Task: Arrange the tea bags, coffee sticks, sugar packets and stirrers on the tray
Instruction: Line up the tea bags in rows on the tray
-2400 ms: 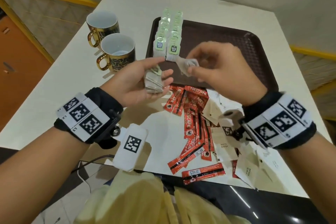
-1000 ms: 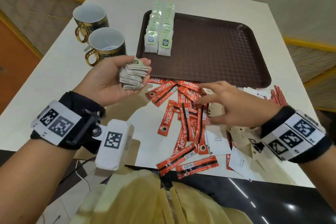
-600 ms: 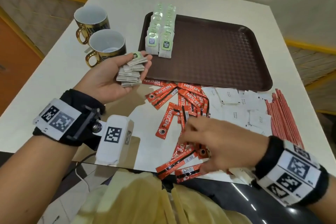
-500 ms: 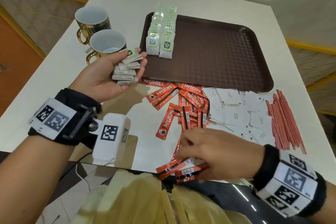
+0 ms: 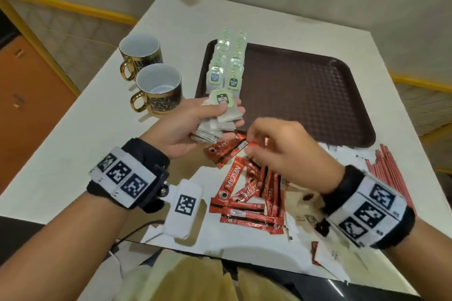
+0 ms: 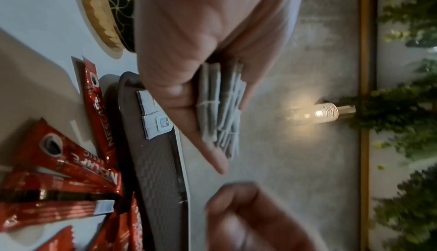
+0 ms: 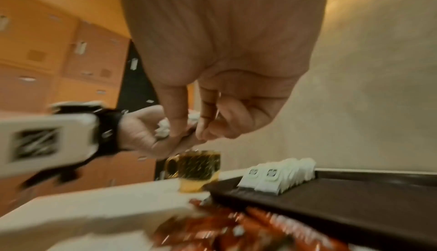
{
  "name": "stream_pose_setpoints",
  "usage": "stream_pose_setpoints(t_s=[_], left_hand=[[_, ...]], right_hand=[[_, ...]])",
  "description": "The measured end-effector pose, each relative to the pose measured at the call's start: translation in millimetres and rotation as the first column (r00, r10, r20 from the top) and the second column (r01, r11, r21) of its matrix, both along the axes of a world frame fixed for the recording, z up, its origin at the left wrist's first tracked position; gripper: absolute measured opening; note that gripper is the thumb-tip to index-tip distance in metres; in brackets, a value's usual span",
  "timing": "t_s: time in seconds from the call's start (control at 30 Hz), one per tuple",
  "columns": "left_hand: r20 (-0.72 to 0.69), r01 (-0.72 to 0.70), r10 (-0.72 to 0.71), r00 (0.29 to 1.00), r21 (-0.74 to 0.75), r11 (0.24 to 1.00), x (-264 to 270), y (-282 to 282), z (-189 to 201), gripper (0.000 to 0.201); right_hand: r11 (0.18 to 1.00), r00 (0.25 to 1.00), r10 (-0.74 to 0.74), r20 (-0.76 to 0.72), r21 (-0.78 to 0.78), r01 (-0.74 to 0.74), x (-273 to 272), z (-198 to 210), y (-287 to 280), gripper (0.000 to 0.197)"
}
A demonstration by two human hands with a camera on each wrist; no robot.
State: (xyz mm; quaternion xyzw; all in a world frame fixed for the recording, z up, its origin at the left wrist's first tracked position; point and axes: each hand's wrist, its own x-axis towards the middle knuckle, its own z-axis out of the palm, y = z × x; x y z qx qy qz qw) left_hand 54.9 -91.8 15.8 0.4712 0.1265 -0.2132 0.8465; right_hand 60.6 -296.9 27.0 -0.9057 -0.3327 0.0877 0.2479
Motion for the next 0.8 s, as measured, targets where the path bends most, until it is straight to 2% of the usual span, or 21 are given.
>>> stream_pose_setpoints(t_s=[0.03, 0.1, 0.17, 0.23, 0.33, 0.43, 0.5, 0.57, 0.73, 0.8], left_hand=[[0.017, 0.012, -0.013, 1.000, 0.033, 0.999, 1, -2, -1, 0.036], [0.041, 0.027, -0.031, 0.999, 0.092, 0.995, 2, -5, -3, 0.039], [0.064, 0.029, -0.038, 0.997, 0.144, 0.989, 4, -9, -4, 0.036], [0.074, 0.031, -0.045, 0.996, 0.183, 0.983, 6, -12, -6, 0.032], [0.041, 0.055, -0.064, 0.997, 0.183, 0.982, 8, -12, -8, 0.030], [-0.023, 0.063, -0.061, 0.998, 0.110, 0.992, 9, -6, -9, 0.028], [-0.028, 0.052, -0.050, 0.998, 0.116, 0.992, 10, -1, -9, 0.026], [-0.012, 0.015, -0.013, 1.000, 0.176, 0.984, 12, 2, -11, 0.024], [0.058, -0.107, 0.091, 0.994, 0.403, 0.909, 20, 0, -20, 0.023], [0.090, -0.127, 0.097, 0.991, 0.445, 0.886, 21, -3, -21, 0.023]], right_hand=[[0.989, 0.995, -0.096, -0.019, 0.110, 0.097, 12, 3, 2, 0.011], [0.927, 0.964, -0.207, -0.167, 0.282, 0.248, 33, 7, 7, 0.012], [0.870, 0.905, -0.182, -0.386, 0.365, 0.331, 45, 8, 15, 0.017], [0.866, 0.862, -0.117, -0.494, 0.374, 0.332, 52, 4, 21, 0.015], [0.855, 0.844, -0.109, -0.525, 0.383, 0.349, 62, 0, 23, 0.007], [0.801, 0.811, -0.201, -0.550, 0.384, 0.459, 72, 3, 13, 0.006], [0.773, 0.798, -0.239, -0.554, 0.388, 0.501, 76, 11, 4, 0.004], [0.774, 0.781, -0.205, -0.590, 0.390, 0.498, 79, 19, -4, 0.004], [0.860, 0.687, 0.007, -0.727, 0.355, 0.367, 76, 24, 4, 0.012], [0.873, 0.702, -0.006, -0.712, 0.339, 0.351, 77, 19, 16, 0.013]])
